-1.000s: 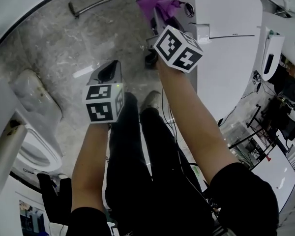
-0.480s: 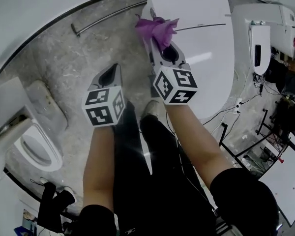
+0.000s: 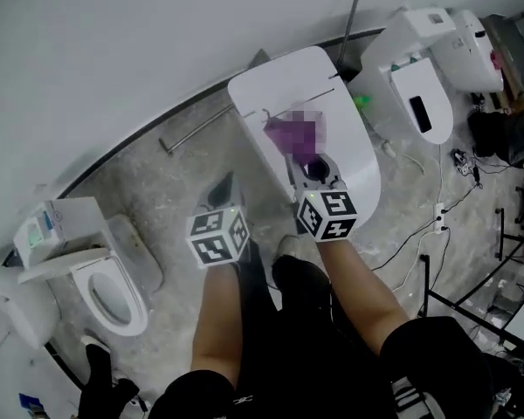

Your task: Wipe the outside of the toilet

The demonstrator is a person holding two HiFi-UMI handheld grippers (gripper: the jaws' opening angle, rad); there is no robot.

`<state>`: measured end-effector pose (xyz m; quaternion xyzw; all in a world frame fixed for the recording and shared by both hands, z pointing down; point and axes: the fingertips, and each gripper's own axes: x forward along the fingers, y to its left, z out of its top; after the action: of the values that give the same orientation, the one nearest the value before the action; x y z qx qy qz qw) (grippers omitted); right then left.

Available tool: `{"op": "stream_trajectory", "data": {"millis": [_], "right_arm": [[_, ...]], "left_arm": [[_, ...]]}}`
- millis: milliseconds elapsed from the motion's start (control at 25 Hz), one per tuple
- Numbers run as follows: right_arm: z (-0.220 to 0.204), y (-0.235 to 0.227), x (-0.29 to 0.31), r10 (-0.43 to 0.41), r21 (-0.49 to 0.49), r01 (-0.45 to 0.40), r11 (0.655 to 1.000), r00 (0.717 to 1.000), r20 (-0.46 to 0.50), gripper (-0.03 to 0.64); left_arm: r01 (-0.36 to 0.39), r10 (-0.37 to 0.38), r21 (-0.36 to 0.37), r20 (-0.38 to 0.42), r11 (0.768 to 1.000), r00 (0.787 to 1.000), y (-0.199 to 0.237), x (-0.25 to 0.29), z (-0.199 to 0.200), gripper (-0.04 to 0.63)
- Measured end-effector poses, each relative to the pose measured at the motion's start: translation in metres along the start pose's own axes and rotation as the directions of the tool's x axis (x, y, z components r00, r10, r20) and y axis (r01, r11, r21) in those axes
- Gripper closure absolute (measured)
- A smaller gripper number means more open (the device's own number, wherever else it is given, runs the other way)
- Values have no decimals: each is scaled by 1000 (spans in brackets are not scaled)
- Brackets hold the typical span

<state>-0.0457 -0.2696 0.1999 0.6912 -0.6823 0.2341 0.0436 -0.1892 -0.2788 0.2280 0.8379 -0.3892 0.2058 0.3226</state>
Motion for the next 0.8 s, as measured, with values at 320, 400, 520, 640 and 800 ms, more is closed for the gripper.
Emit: {"op": "stream_trajectory", "data": {"millis": [320, 400, 520, 640, 800], "right_arm": [[91, -30, -117, -71, 19, 69, 997, 992, 107, 506], [130, -35, -146, -75, 23, 73, 997, 986, 148, 506], [181, -34, -187, -90, 29, 86, 996, 973, 213, 506], [214, -30, -222, -112, 30, 108, 994, 958, 265, 506], [261, -13, -242, -108, -10, 118, 993, 935, 337, 506]], "left_arm": [[30, -38, 112, 66, 993, 997, -113, -60, 61, 588], [32, -41, 137, 69, 990, 997, -146, -84, 82, 588], [94, -107, 178, 63, 979, 992, -194, -115, 108, 588], [149, -169, 258, 59, 955, 984, -235, -138, 128, 588], [182, -230, 337, 108, 924, 967, -265, -157, 177, 588]]}}
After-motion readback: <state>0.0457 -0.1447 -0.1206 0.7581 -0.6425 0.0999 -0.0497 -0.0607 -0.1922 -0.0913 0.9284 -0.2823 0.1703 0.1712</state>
